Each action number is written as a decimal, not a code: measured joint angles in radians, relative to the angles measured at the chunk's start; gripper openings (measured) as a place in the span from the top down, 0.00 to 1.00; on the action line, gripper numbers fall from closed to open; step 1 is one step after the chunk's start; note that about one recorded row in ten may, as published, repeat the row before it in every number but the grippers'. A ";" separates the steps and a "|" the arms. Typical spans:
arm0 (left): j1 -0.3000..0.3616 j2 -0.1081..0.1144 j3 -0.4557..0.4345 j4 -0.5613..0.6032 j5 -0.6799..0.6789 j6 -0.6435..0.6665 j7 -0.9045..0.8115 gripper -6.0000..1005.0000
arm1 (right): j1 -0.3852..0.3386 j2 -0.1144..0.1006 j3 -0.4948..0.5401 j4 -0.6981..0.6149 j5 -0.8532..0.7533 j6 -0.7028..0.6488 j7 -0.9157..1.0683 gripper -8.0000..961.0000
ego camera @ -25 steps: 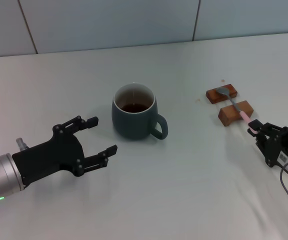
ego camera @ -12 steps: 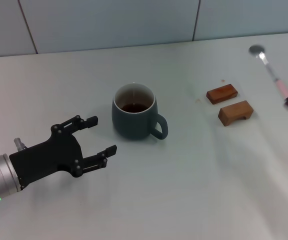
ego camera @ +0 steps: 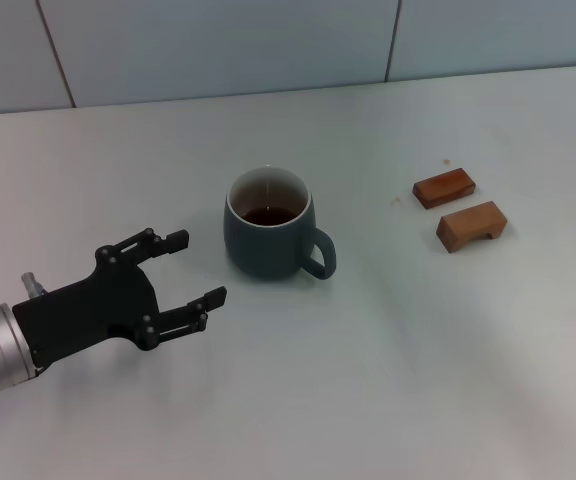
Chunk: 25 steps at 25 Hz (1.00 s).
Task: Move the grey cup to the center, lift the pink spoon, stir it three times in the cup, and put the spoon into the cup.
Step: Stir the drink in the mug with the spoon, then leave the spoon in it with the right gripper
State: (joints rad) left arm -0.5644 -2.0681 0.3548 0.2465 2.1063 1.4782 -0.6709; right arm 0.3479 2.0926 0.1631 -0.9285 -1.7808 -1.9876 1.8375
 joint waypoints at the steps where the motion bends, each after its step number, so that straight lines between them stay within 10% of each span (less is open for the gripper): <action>1: -0.002 -0.001 0.000 0.000 0.000 -0.003 0.000 0.19 | 0.013 0.000 -0.010 -0.077 -0.002 -0.003 0.030 0.87; 12: -0.006 -0.002 0.001 0.001 0.001 -0.007 -0.009 0.19 | 0.031 -0.002 -0.544 -0.898 -0.184 0.074 0.437 0.87; 25: -0.012 -0.003 0.001 0.000 0.000 -0.003 -0.012 0.20 | 0.199 -0.034 -0.979 -1.107 -0.486 0.003 0.712 0.87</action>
State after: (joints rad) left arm -0.5767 -2.0708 0.3559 0.2463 2.1063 1.4752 -0.6831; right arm 0.5472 2.0583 -0.8159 -2.0358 -2.2671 -1.9845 2.5497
